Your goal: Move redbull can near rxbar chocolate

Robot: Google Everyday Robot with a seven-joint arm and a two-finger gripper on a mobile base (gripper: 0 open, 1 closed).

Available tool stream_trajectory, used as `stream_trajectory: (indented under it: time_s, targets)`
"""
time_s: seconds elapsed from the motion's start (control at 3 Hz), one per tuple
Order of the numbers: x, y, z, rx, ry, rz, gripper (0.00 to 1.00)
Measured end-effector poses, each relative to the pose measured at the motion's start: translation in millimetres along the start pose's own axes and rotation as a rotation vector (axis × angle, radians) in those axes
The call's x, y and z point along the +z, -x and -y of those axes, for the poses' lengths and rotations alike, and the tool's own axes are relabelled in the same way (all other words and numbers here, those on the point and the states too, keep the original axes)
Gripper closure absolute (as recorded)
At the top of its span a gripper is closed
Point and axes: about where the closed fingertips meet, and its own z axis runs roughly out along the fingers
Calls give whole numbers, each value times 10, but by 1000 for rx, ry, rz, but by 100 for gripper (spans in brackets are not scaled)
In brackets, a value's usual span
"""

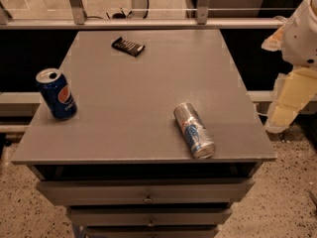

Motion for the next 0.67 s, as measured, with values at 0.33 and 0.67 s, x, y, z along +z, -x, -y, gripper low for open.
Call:
stream_trajectory:
  time_s: [0.33,0.67]
  targets:
    - [0,0,0,0,0,0,0]
    - [159,190,21,29,4,13,0]
